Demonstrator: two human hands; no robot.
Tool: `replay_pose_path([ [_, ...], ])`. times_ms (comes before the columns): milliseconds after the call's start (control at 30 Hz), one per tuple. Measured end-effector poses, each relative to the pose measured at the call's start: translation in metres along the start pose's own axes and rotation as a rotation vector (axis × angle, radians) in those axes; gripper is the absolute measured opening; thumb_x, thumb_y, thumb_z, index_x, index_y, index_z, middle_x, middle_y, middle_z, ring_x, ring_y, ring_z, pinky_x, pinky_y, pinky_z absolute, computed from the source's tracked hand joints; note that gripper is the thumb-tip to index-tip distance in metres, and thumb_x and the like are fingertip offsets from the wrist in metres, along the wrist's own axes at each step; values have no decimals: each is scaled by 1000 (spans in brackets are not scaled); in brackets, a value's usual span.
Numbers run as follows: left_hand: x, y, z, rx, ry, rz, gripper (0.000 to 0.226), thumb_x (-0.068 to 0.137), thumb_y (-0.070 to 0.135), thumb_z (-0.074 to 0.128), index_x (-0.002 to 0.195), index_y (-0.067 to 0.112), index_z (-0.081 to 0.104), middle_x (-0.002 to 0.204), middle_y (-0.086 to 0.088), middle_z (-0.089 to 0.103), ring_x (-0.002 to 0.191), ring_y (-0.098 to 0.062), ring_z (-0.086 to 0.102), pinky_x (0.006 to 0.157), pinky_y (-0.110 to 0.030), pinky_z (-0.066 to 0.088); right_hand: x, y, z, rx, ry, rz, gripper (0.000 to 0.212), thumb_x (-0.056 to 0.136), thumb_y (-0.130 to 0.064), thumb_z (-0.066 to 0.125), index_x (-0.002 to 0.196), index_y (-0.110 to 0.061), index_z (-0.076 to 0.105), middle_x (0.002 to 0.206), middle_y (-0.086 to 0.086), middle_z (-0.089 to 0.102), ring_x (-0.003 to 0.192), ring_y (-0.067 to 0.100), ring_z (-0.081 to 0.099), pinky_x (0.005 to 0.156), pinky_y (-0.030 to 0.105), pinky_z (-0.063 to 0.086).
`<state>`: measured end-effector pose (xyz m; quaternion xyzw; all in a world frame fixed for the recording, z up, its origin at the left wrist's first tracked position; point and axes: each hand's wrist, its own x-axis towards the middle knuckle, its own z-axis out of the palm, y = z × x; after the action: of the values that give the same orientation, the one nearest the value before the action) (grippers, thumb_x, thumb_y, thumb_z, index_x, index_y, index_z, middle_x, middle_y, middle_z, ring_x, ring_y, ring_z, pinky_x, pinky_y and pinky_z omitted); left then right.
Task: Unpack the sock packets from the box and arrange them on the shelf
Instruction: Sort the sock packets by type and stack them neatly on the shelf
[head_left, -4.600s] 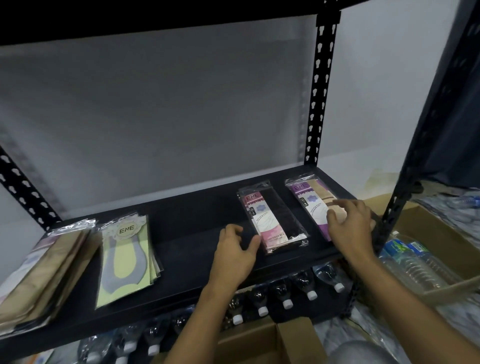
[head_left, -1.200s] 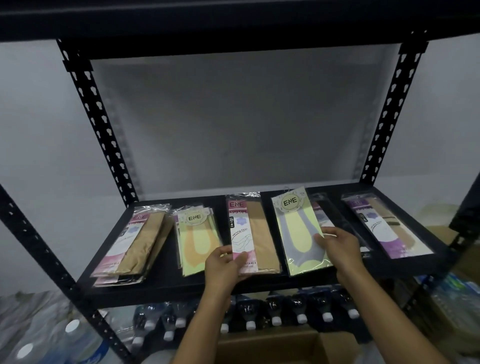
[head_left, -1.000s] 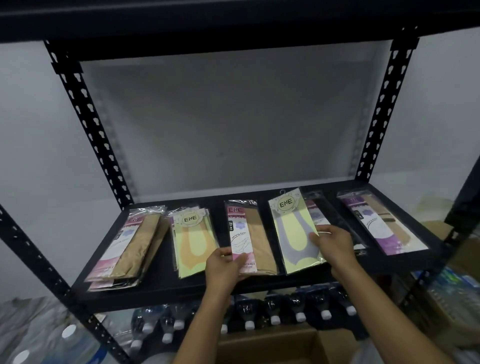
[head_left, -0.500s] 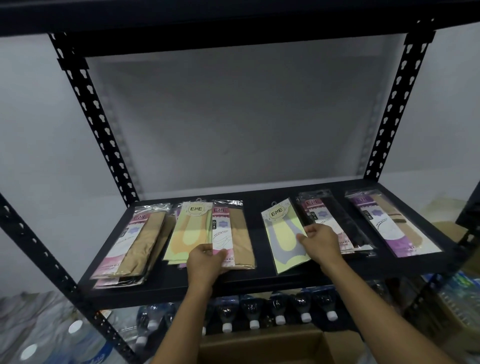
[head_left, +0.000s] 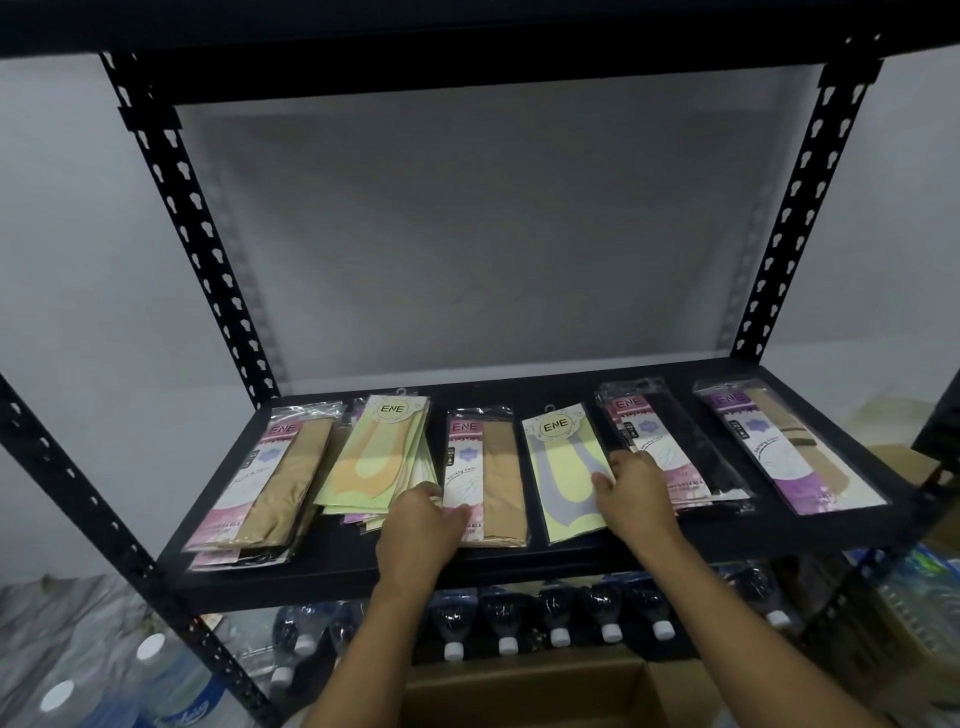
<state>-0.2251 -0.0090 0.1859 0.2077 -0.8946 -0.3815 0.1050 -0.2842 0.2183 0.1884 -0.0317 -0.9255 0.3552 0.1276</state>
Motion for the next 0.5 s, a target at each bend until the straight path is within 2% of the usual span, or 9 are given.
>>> replay_pose_path([
  [100,-3,1,2,63,-3,32,46,81,44,71,119,20,61,95,3,70,87,-18,64,71,-31,48,-4,1,0,-9,4,-47,31,88,-7,61,117,2,58,117,18,52,107,32,54,91,35,48],
  [167,-3,1,2,88,5,45,45,82,44,70,118,19,62,98,0,68,88,-20,64,73,-33,50,-6,2,0,1,-1,-66,32,87,-4,60,119,1,58,121,18,50,112,32,51,95,35,46],
  [300,-3,0,3,88,7,72,47,82,44,69,118,16,63,99,-3,67,86,-20,64,73,-36,54,-9,4,0,17,-15,-84,32,86,-5,62,118,-1,59,121,15,50,105,30,55,91,33,47],
  [433,-4,-1,4,87,15,106,47,82,43,69,118,13,63,103,-6,65,88,-23,64,75,-37,55,-13,5,2,-14,-42,-108,27,83,-5,64,110,-3,63,112,11,54,100,26,57,89,32,49],
  [500,-6,-2,3,88,8,109,47,83,45,68,118,14,63,104,-5,66,89,-22,64,74,-36,54,-15,6,3,-49,-58,-113,24,82,-5,64,106,-4,64,108,11,55,100,27,57,89,36,50],
])
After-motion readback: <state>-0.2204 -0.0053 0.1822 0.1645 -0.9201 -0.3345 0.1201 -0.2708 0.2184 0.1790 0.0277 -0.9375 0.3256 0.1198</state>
